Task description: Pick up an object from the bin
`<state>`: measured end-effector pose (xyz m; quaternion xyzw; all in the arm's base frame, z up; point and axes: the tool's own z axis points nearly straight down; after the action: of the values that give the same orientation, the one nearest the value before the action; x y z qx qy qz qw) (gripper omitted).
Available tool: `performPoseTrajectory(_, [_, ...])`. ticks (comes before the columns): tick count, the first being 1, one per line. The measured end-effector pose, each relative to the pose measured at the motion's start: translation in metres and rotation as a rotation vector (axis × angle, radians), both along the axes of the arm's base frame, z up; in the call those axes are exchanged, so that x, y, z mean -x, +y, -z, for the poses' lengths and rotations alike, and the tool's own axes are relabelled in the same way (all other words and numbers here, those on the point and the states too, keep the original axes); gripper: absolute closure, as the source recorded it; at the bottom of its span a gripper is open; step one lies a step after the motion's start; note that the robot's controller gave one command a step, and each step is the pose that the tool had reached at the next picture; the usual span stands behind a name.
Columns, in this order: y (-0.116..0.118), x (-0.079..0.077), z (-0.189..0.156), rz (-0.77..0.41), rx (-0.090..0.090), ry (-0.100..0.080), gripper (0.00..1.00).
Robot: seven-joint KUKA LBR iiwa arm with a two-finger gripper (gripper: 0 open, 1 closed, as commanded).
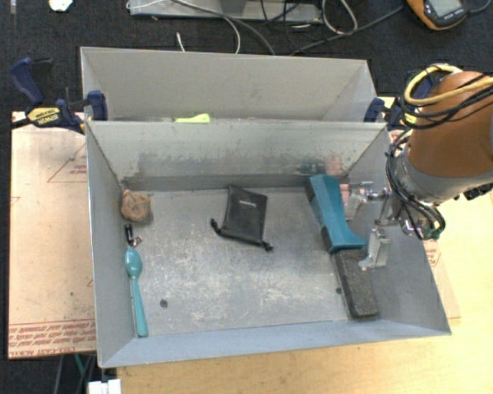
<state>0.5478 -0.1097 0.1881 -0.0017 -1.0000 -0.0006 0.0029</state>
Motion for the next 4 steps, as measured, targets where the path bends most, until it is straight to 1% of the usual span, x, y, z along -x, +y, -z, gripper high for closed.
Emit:
performPoseTrajectory(1, [0.001,-0.002,-0.004,-0.002,0.001,-0.007,0.0])
performPoseTrajectory(2, [0.046,-0.041,0.003,-0.036,0.001,-0.009,0.0])
performPoseTrajectory(3, [0.069,-0.04,0.003,0.122,0.002,-0.008,0.0])
performPoseTrajectory(4, [0.092,-0.079,0.023,0.012,0.001,-0.016,0.0])
